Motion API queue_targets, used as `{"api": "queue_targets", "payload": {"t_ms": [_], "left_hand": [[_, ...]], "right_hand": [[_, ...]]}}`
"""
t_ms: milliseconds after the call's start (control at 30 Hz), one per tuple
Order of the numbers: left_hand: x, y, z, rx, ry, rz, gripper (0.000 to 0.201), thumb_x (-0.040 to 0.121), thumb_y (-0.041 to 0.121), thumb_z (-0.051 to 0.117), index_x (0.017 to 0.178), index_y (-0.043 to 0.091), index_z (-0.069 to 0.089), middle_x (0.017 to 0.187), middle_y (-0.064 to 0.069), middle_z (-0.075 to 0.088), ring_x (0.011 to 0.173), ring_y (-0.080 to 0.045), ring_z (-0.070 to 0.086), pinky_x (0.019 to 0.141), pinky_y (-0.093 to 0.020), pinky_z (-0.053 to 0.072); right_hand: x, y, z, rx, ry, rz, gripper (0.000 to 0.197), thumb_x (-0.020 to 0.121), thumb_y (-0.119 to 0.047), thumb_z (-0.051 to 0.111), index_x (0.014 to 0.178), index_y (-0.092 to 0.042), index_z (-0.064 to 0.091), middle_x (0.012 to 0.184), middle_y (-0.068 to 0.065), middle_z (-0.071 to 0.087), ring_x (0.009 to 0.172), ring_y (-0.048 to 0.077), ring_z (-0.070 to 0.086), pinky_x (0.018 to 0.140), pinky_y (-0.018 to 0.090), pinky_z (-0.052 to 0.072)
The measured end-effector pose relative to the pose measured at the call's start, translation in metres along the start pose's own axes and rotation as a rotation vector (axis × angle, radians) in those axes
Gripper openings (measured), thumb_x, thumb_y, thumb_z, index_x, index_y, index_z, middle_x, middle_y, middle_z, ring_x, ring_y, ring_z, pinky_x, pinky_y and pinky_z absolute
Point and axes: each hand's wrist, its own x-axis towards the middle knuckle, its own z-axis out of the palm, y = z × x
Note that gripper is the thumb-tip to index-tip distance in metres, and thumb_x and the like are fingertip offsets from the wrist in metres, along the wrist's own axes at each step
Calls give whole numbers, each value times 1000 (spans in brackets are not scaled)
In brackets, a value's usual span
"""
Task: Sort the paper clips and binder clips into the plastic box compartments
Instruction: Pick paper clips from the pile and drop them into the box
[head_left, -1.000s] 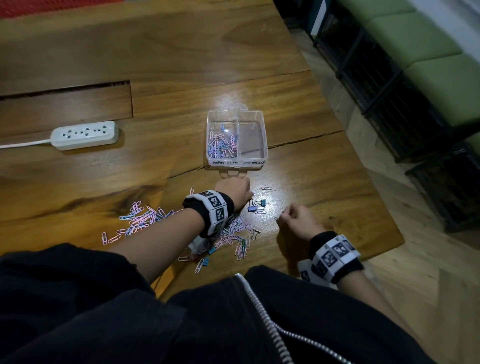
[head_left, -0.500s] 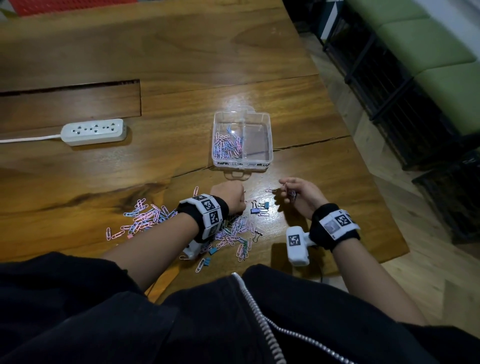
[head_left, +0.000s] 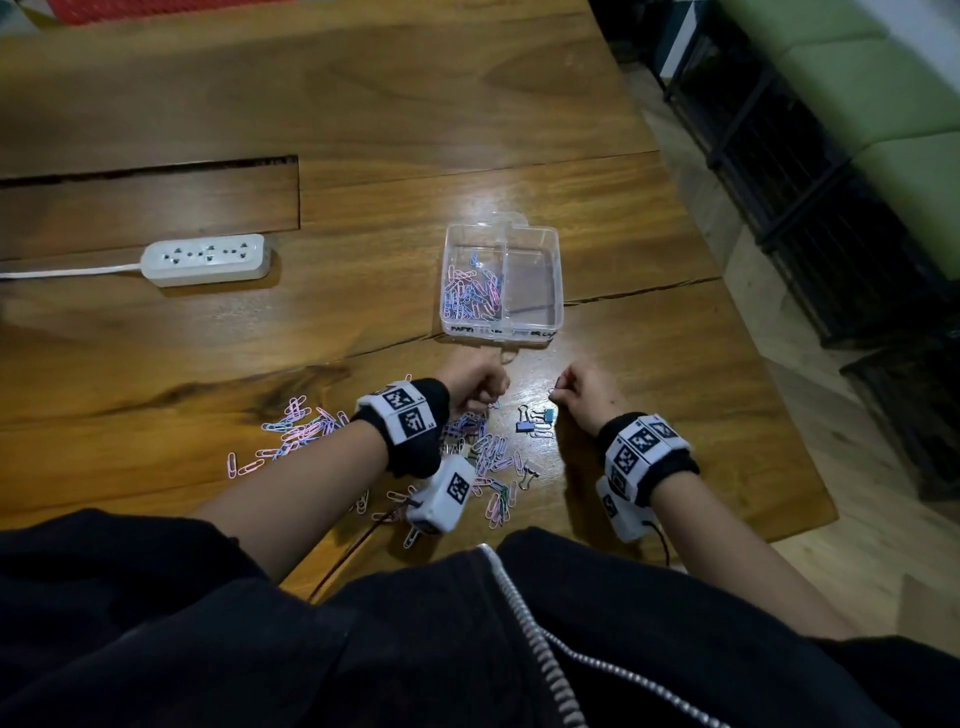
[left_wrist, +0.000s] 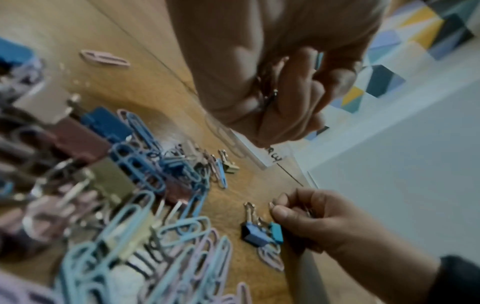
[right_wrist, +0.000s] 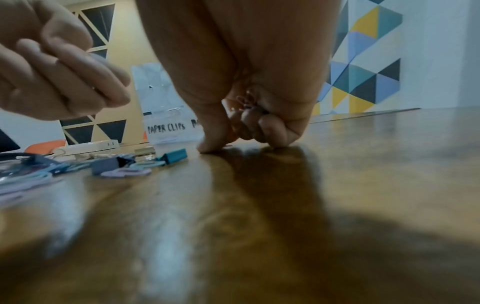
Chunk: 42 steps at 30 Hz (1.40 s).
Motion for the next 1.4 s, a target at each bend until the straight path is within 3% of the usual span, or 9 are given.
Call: {"api": "queue_targets", "payload": {"t_ms": [133, 233, 367, 633, 867, 967, 1100, 1200, 1400], "left_hand": [[0, -5, 16, 430, -85, 30, 27, 86, -2, 48, 63, 12, 45, 60, 1, 45, 40, -4, 44, 37, -14, 37], [4, -16, 29, 989, -49, 219, 5, 81, 16, 64, 79, 12, 63, 80, 0, 62, 73, -13, 56, 65, -18, 48], [8, -23, 41, 1493, -27, 349, 26, 85, 34, 59, 104, 17, 63, 106, -3, 65, 99, -22, 60, 75, -28, 46], [14, -24, 52, 1620, -51, 267, 24, 90, 27, 55, 100, 6, 61, 103, -10, 66, 97, -27, 62, 77, -35, 49], [3, -26, 59, 1858, -121, 325, 23, 91, 22, 46, 103, 5, 57, 101, -8, 63, 90, -26, 63, 71, -35, 50], [1, -20, 51, 1588, -82, 326, 21, 92, 24, 43, 95, 9, 57, 87, -4, 61, 81, -22, 61, 69, -31, 48], [-1, -5, 15, 368, -26, 112, 33, 93, 10, 29, 61, 16, 37, 57, 6, 41, 40, -2, 38, 38, -13, 34], [-6, 0, -14, -165, -95, 13, 31, 85, 9, 23, 56, 14, 34, 42, 6, 40, 29, -5, 26, 30, -7, 19], [-13, 3, -30, 166, 120, -50, 30, 93, 22, 46, 64, 15, 45, 45, 7, 44, 24, -2, 33, 27, -10, 24]], "right_hand": [[-7, 7, 1, 18, 13, 29, 9, 86, -12, 56, 79, -11, 50, 88, 6, 54, 77, 16, 49, 67, 23, 39], [-13, 16, -5, 241, 62, 108, 21, 86, -11, 55, 69, -19, 46, 78, -1, 52, 78, 17, 51, 69, 27, 43], [-30, 19, -14, 625, 30, 188, 22, 87, -1, 48, 79, -22, 51, 84, 1, 54, 72, 17, 49, 67, 31, 44], [-55, 22, -19, 1119, -126, 300, 18, 91, -8, 42, 75, -6, 50, 69, 6, 49, 54, 13, 42, 42, 17, 42], [-59, 29, 0, 740, -103, 257, 37, 90, -33, 48, 58, -14, 43, 55, 0, 37, 48, 12, 34, 47, 20, 29], [-59, 28, 9, 536, -60, 166, 34, 85, -31, 58, 58, -16, 43, 58, 2, 44, 55, 15, 43, 56, 26, 38], [-61, 23, 26, 328, -28, 92, 27, 76, -22, 69, 63, -20, 45, 62, -2, 52, 60, 15, 50, 65, 33, 45], [-58, 9, 34, 249, 42, 55, 24, 77, -25, 68, 71, -20, 45, 65, -6, 51, 62, 12, 49, 57, 23, 40], [-45, -19, 28, 92, 34, 46, 31, 75, -32, 69, 83, -17, 43, 75, -5, 52, 71, 15, 50, 63, 29, 42]]}}
